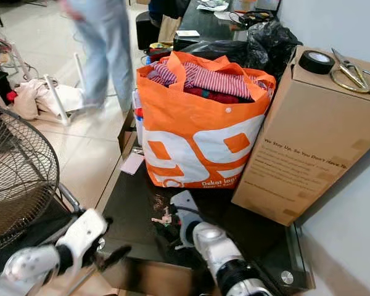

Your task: Hang keys on a hook

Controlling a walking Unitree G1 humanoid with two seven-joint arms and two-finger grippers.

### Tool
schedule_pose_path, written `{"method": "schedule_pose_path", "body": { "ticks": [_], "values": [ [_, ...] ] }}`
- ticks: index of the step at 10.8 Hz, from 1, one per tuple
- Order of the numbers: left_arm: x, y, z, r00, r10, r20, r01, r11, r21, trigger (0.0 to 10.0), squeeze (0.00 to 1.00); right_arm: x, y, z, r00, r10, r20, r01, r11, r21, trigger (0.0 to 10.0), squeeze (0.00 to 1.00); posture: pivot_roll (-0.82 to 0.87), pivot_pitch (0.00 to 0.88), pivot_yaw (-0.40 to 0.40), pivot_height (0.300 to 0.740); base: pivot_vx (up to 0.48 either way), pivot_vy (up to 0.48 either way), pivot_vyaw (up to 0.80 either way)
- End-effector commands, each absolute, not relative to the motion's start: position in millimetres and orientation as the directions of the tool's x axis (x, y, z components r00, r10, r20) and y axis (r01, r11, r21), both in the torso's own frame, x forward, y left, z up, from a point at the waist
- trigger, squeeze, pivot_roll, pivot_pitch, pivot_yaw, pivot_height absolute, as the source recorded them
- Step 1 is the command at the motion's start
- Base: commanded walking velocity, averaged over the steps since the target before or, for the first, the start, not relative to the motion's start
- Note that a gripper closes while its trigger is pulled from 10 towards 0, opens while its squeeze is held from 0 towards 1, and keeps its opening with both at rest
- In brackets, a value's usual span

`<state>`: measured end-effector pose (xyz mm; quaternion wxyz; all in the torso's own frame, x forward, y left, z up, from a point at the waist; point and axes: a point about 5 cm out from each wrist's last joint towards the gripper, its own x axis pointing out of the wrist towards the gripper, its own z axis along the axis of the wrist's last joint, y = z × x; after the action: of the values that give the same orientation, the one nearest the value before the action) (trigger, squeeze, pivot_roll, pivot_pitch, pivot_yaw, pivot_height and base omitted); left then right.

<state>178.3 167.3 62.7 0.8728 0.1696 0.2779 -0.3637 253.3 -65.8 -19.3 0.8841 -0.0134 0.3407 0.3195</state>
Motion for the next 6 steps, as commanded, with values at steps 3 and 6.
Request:
{"method": "schedule_pose_path", "body": {
  "ticks": [3,6],
  "values": [
    [175,172,72,0.589,-0.535,-0.606,0.727,0.679,0.107,10.0,0.14,251,-63,-25,0.576,0.527,-0.625,-0.575,0.804,0.147,10.0,0.0,0.1,0.0,-0.059,0.74,0.0,0.0,0.0],
    [168,176,77,0.585,-0.524,-0.619,0.725,0.679,0.11,10.0,0.14,247,-52,-29,0.573,0.52,-0.634,-0.568,0.809,0.149,9.5,0.0,0.13,0.0,-0.055,0.74,0.0,0.0,0.0]
  ]
}}
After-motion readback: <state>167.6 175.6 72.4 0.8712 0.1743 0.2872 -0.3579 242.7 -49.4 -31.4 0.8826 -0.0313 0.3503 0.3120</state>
